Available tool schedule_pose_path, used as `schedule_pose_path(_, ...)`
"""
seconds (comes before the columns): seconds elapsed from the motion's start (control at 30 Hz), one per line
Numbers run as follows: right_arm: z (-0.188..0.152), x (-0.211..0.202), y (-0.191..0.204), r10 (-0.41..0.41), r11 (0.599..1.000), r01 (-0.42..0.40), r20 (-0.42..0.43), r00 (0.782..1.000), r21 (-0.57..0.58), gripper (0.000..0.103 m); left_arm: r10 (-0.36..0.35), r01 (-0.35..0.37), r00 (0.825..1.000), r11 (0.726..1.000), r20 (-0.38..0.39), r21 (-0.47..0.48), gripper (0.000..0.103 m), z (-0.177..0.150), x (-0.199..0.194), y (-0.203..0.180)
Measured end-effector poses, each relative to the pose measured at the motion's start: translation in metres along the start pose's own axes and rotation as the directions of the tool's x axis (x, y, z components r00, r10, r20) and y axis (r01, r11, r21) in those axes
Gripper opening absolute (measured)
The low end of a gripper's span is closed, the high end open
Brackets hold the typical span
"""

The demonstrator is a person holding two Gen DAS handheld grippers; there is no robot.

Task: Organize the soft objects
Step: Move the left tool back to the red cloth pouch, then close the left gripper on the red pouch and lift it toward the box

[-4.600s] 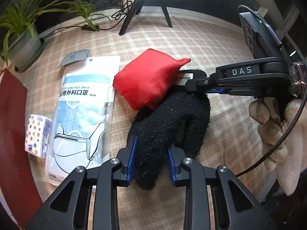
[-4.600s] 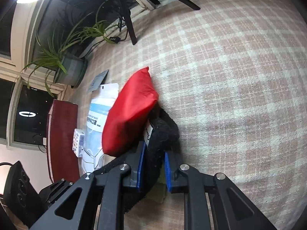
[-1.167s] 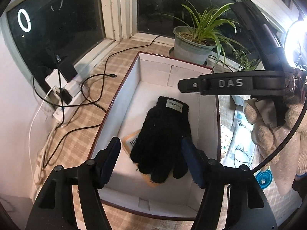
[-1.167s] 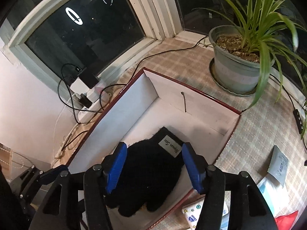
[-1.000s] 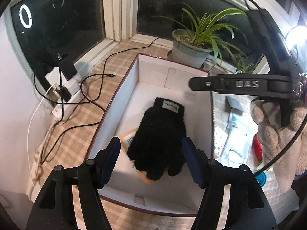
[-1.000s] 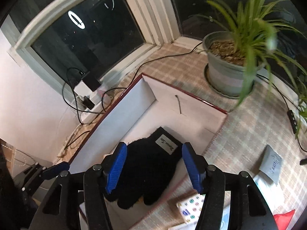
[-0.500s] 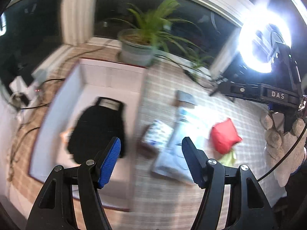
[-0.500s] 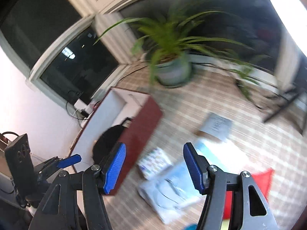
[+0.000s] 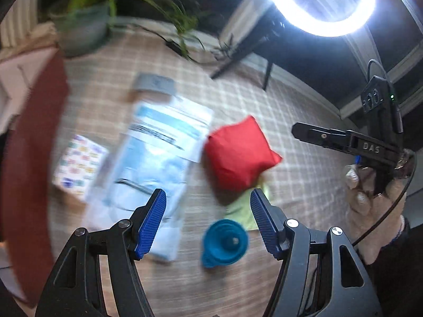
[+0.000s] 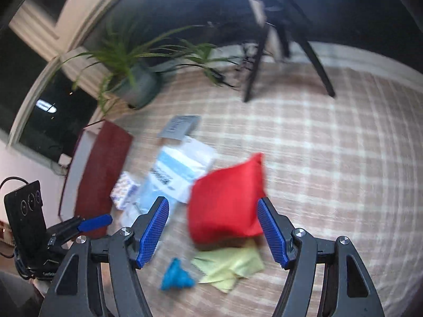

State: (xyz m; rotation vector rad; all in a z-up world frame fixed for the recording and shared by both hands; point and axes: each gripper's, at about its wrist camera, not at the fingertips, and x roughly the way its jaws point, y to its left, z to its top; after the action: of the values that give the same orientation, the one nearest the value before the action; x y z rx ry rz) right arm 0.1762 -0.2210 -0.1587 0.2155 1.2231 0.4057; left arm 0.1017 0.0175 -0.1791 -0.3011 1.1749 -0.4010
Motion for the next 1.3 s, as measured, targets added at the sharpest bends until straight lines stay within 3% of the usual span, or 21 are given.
schedule_pose_path(0.3,0.001,0.028,-0.036,0.038,0.997,-0.033,-0.069,0.997,0.075,0.066,-0.096,0.087,0.99,0.992,-0.102,-0.094,0.066,0.012,0.047,-0.008)
schedule_pose_path(0.93,0.012,0.084,-0.04,0.05,0.997,-0.038,-0.197,0.979,0.064,0.066,-0.044,0.033,0.985,0.997,-0.168,-0.067,0.069,0.027,0.11,-0.018)
schedule_pose_path(1.13,0.012,0.092,-0.035,0.038,0.999,-0.028,-0.214,0.976,0.046,0.066,-0.061,0.051,0.983,0.997,-0.171,-0.062,0.068,0.03,0.12,-0.022)
schedule_pose_path(1.3,0.011,0.091,-0.032,0.046,0.998,-0.038,-0.221,0.974,0.042,0.054,-0.07,0.064,0.983,0.997,-0.169,-0.038,0.055,0.031,0.123,-0.029)
